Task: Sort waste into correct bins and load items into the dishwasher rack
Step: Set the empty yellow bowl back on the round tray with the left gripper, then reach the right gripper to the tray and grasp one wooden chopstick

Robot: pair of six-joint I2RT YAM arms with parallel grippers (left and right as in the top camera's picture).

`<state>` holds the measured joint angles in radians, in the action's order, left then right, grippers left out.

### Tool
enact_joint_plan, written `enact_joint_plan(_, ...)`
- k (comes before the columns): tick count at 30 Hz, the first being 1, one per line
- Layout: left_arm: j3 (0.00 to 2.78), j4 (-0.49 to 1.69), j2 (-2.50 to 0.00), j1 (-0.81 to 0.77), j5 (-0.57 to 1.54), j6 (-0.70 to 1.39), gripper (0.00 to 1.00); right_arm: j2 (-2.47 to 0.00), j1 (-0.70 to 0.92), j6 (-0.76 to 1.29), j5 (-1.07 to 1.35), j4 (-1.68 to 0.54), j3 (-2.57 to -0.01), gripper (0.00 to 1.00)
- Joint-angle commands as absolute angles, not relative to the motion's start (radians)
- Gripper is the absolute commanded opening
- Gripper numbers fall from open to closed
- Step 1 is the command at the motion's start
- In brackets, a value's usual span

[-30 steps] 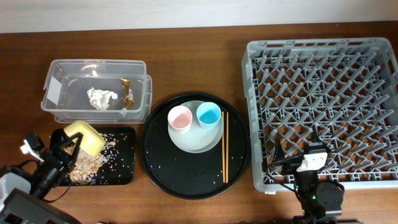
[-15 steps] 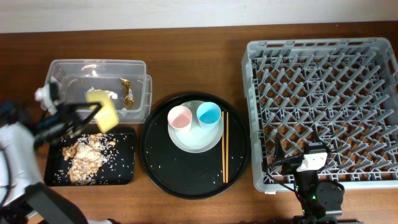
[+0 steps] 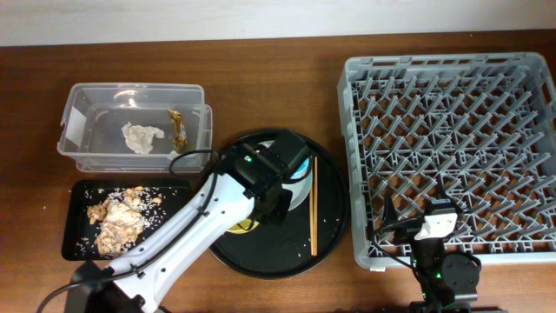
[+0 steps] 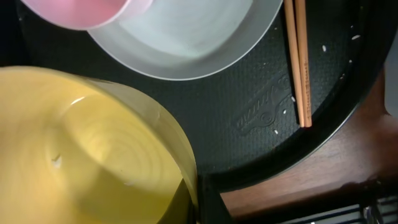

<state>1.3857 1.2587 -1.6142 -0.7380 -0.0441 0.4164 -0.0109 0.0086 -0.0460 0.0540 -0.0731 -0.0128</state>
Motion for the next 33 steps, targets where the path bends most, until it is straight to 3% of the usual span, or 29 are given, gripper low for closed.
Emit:
enact_joint_plan(1, 1.269, 1.198, -1.610, -0.759, -0.099, 0.502, 0.01, -0.004, 0.004, -0.045, 0.059, -0.074, -0.006, 0.99)
enact_joint_plan(6, 1.084, 1.024, -1.610, -0.759, -0.099, 0.505, 0.02, -0.004, 0.004, -0.045, 0.059, -0.074, -0.006, 0.98)
enact_joint_plan(7, 1.066, 1.010, -1.610, -0.759, -0.102, 0.505, 0.10, -0.004, 0.004, -0.045, 0.059, -0.074, -0.006, 0.98)
enact_joint_plan(8, 1.051, 1.000, -1.610, -0.759, -0.102, 0.504, 0.25, -0.004, 0.004, -0.045, 0.059, -0.074, -0.006, 0.98)
enact_joint_plan(9, 1.048, 0.997, -1.610, -0.759, -0.103, 0.504, 0.31, -0.004, 0.004, -0.045, 0.059, -0.074, -0.006, 0.98)
enact_joint_plan(10, 1.048, 0.980, -1.610, -0.759, -0.102, 0.504, 0.54, -0.004, 0.004, -0.045, 0.059, -0.074, -0.006, 0.98)
enact_joint_plan(14, 1.182, 1.024, -1.594, -0.746, -0.102, 0.459, 0.54, -0.004, 0.004, -0.045, 0.059, -0.074, -0.006, 0.98)
enact_joint_plan(18, 1.460, 1.013, -1.531, -0.626, -0.090, 0.440, 0.54, -0.004, 0.006, -0.044, 0.064, -0.074, -0.006, 0.98)
enact_joint_plan(21, 1.475, 0.988, -1.531, -0.619, -0.049, 0.440, 0.56, -0.006, 0.005, -0.032, 0.125, -0.100, -0.046, 0.99)
enact_joint_plan(25, 1.475, 0.980, -1.531, -0.619, -0.051, 0.440, 0.60, -0.187, 0.006, 0.038, 0.197, -0.552, -0.617, 0.98)
enact_joint_plan(28, 1.475, 0.961, -1.531, -0.541, 0.096, 0.479, 0.62, -0.581, 0.006, 0.038, 0.387, -1.060, -1.193, 0.98)
enact_joint_plan(31, 1.475, 0.960, -1.531, -0.317, 0.307, 0.477, 0.61, -0.783, 0.006, 0.039, 0.587, -1.147, -1.444, 0.98)
enact_joint_plan(32, 1.475, 0.968, -1.531, -0.240, 0.346, 0.467, 0.61, -0.834, 0.006, 0.097, 0.655, -1.146, -1.443, 0.73)
enact_joint_plan(33, 1.475, 0.981, -1.531, -0.161, 0.355, 0.431, 0.62, -0.896, 0.009, 0.138, 0.655, -1.196, -1.421, 0.61)
